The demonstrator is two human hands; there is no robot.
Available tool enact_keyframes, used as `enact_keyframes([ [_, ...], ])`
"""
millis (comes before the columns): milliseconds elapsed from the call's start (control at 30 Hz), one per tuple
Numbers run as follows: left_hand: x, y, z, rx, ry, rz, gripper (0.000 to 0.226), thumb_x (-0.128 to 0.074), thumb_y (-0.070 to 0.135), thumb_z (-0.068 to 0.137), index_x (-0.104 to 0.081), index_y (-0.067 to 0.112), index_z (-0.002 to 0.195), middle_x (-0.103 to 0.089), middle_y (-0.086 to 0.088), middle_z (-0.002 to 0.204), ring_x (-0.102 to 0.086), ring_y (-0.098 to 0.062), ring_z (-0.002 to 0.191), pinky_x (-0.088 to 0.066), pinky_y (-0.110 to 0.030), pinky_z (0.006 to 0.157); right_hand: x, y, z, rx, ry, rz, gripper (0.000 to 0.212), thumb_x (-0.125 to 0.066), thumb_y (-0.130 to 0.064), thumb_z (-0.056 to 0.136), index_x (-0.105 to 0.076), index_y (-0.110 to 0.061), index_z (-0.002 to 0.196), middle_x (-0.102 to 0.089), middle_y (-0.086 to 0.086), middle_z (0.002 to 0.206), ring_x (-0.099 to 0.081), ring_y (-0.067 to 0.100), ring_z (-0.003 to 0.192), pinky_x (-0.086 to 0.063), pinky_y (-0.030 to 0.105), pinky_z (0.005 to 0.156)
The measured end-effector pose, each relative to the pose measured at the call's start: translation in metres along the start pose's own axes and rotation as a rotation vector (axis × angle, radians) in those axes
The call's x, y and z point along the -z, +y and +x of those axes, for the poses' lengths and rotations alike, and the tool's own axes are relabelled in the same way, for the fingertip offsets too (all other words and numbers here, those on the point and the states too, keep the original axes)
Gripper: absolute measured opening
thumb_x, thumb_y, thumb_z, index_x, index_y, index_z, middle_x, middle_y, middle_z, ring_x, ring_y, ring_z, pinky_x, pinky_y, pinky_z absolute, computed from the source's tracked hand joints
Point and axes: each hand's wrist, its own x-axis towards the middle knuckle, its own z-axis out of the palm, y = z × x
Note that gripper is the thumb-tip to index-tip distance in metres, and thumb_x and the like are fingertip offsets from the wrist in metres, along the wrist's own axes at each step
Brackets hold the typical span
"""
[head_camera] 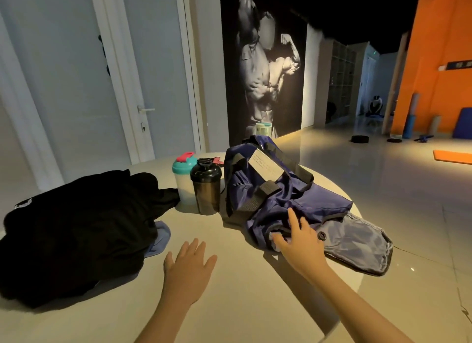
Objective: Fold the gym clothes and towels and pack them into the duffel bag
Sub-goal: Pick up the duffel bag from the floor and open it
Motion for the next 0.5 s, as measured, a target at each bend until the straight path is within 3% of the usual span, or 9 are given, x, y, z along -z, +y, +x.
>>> enact_keyframes([
  [167,-0.003,-0.001,0.001,-0.012,0.016,0.020,0.059,-0.013,0.053,0.099,-0.009,0.028,0.152,-0.001,0.006,0.160,-0.001,-0.015,0.147,-0.004,-0.046,0.117,-0.015,-0.003,0.012,0.029,-0.107,-0.126,0.088,-0.043,-0.070,0.083,0.008,-0.040,0.148,0.004,0.008,0.159,-0.004,0.036,0.144,-0.013,0.062,0.110],
  [500,-0.003,-0.004,0.000,-0.034,0.028,0.022,0.060,-0.012,0.054,0.098,-0.008,0.028,0.152,-0.001,0.005,0.160,-0.001,-0.017,0.147,-0.004,-0.047,0.117,-0.041,-0.018,0.069,0.074,-0.216,-0.202,0.073,-0.037,-0.064,0.090,-0.004,-0.037,0.150,-0.006,0.005,0.159,-0.004,0.037,0.144,-0.010,0.061,0.112],
])
